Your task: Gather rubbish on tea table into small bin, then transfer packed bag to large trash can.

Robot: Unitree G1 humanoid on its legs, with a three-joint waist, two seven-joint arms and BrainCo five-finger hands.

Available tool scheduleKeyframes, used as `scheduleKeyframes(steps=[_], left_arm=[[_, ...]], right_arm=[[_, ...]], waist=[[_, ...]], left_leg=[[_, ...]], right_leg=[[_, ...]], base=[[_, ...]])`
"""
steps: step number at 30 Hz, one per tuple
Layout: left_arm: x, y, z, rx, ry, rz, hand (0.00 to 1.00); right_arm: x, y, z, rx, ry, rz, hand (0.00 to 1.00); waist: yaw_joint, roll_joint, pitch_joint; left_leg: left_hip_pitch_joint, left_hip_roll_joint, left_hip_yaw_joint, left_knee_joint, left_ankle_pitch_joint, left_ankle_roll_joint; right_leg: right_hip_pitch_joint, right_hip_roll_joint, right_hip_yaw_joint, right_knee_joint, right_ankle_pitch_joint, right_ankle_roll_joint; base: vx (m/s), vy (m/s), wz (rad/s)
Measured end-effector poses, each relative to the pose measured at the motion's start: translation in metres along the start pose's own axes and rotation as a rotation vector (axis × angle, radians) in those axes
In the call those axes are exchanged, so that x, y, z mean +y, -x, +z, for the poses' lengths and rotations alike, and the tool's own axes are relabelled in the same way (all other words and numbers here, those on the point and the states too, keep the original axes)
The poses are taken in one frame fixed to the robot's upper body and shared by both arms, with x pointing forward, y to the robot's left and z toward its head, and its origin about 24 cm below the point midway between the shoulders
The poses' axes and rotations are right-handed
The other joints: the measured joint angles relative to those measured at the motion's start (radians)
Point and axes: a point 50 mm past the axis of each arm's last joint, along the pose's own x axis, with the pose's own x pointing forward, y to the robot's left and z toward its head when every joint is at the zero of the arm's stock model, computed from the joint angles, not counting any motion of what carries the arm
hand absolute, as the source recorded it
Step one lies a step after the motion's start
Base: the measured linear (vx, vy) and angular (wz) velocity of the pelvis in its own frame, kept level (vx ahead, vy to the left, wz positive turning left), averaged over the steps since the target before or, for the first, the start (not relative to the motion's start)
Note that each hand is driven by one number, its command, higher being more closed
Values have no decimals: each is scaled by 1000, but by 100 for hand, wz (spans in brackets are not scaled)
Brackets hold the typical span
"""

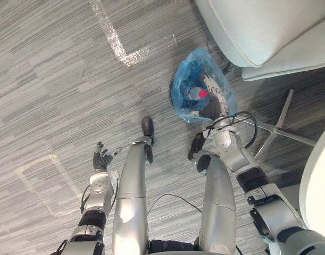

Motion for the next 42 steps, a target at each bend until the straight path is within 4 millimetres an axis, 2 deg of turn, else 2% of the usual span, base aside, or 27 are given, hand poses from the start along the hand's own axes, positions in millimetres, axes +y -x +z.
scheduleKeyframes(steps=[7,13,17,23,32,33,42], left_arm=[[-9,-1,11,-53,44,-2,0],[-24,-6,25,-85,86,-15,0],[-28,-8,31,-96,118,-9,0],[-37,-11,40,-111,165,-11,0],[-48,-13,47,-111,192,-32,0],[-48,-14,46,-109,192,-32,0],[-51,-15,48,-106,193,-36,0]], right_arm=[[4,-3,-15,62,161,26,0],[-5,-11,-29,154,231,-11,0],[-7,-14,-37,206,277,-23,0],[-7,-19,-42,256,297,-19,0],[7,-24,-34,279,269,19,0],[10,-24,-32,277,261,25,100],[18,-23,-34,306,221,71,100]], waist=[[3,0,0],[8,2,-1],[24,3,-1],[49,7,-2],[61,7,-2],[62,7,-2],[66,9,-3]], left_leg=[[-17,1,-3,-11,5,7],[-64,-11,-26,-10,21,12],[-95,-16,-45,2,23,8],[-154,-35,-77,-1,36,1],[-193,-73,-118,-56,81,-10],[-194,-77,-120,-63,85,-10],[-198,-80,-140,-70,104,-20]], right_leg=[[-9,2,-10,-19,9,0],[-46,-5,-29,-3,2,-4],[-69,-15,-48,18,-11,-10],[-117,-28,-76,40,-18,-18],[-148,-56,-117,50,-30,-23],[-151,-58,-119,49,-31,-24],[-152,-56,-132,55,-38,-32]], base=[[-12,-15,0],[7,-37,11],[-1,-39,13],[-17,-33,14],[-10,-15,22],[-16,-12,9],[-11,-8,3]])
